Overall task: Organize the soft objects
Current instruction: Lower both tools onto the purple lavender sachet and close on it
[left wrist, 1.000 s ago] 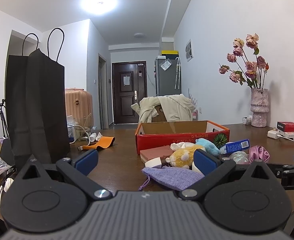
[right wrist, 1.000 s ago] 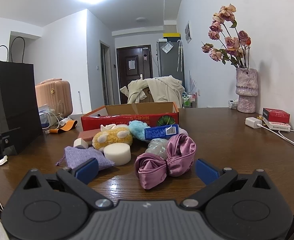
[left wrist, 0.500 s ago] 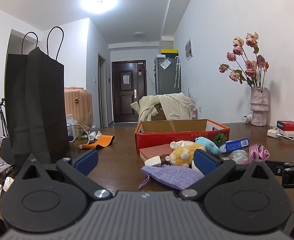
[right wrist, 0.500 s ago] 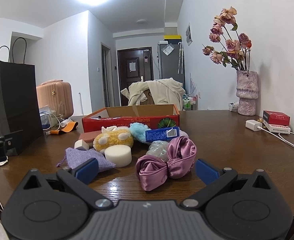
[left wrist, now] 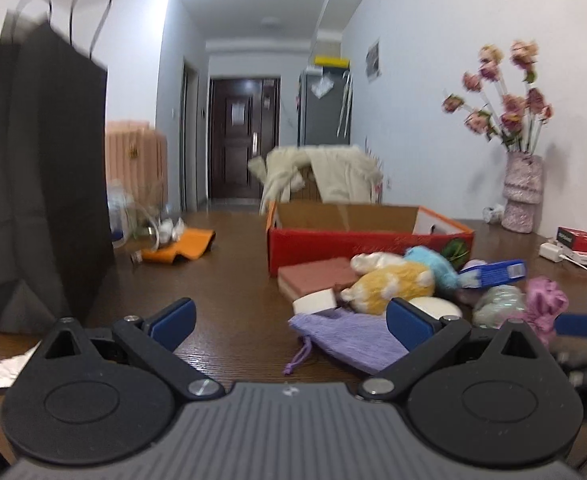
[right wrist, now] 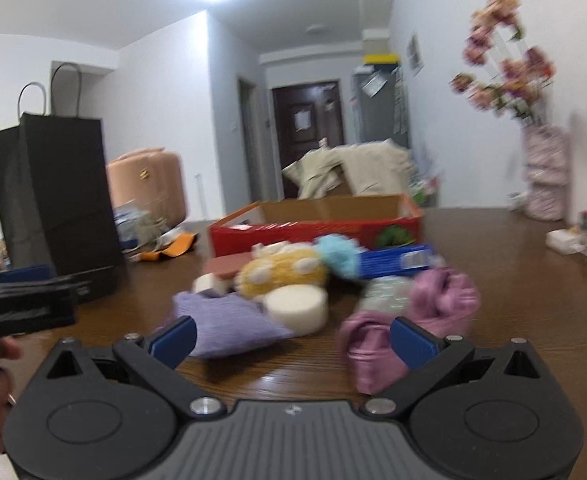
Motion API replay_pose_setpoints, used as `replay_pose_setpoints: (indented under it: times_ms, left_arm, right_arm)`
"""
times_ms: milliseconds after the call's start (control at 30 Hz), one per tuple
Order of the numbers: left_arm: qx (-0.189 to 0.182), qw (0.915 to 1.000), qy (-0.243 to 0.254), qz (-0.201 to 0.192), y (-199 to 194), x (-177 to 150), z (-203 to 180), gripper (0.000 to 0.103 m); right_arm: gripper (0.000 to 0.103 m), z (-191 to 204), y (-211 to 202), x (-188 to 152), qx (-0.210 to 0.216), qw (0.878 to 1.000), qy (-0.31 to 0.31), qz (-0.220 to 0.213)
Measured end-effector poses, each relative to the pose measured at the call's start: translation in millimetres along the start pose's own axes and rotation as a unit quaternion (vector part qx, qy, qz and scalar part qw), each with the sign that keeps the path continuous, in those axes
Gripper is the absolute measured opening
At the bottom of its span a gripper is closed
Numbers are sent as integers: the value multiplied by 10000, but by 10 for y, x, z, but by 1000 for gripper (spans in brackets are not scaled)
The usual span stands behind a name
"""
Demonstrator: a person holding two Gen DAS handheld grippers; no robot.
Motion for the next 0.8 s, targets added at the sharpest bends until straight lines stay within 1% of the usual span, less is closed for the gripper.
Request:
replay_pose_setpoints:
  times_ms: [100,167,233,333,367,400,433,500,533,600,667,733,767,800]
  left_arm:
    - [-223,9991,-82,363,315,19,103,103]
    - [-397,9975,-128,575,491,45,142,102]
    - [-660,9955,-220,646,677,83,158,102]
    - [-788,9920,-431,881,951,126,196,99]
    - [-883,9899,-525,976,1046,131,214,95]
    - [-969,9872,-642,1095,1135,131,237,87]
    - [-1075,9828,-791,1278,1234,121,265,82]
    - [-1353,9713,-1042,1655,1377,76,301,60]
    - [-1513,9653,-1139,1798,1406,51,319,53]
    - [-1814,9578,-1315,1803,1356,16,358,31]
    - [-1971,9535,-1432,1772,1270,-15,374,20]
    - [-2084,9482,-1548,1832,1159,-39,380,16]
    - [-2125,9478,-1535,1815,1097,-47,366,13]
    - [-2084,9504,-1492,1761,1018,-61,357,13]
  right_arm:
    - [100,135,323,14,210,9991,-135,340]
    - [93,228,528,16,314,9974,-225,608]
    - [91,282,684,22,392,9962,-220,746]
    - [88,318,897,45,449,9948,-121,908]
    - [86,317,954,52,479,9942,-56,963]
    - [85,310,984,56,506,9935,1,1018]
    - [84,306,1015,56,538,9928,51,1070]
    - [82,288,1043,47,608,9922,150,1076]
    - [81,274,1035,43,612,9927,175,1028]
    - [81,246,1026,48,526,9932,184,1021]
    - [81,198,1001,47,431,9936,223,1023]
    - [80,143,982,37,486,9930,319,1030]
    - [79,123,978,26,518,9924,365,1050]
    - [78,109,979,13,521,9918,391,1096]
Point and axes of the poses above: each gripper's, at about its wrist camera, not at the fingertips, and y roughly the way its jaws point, z to its left, x to its top, the point moved 1 cm from there along y, roughly the way its jaws point, and after that the axes turned 1 degree about x, right-handed, at the moved point
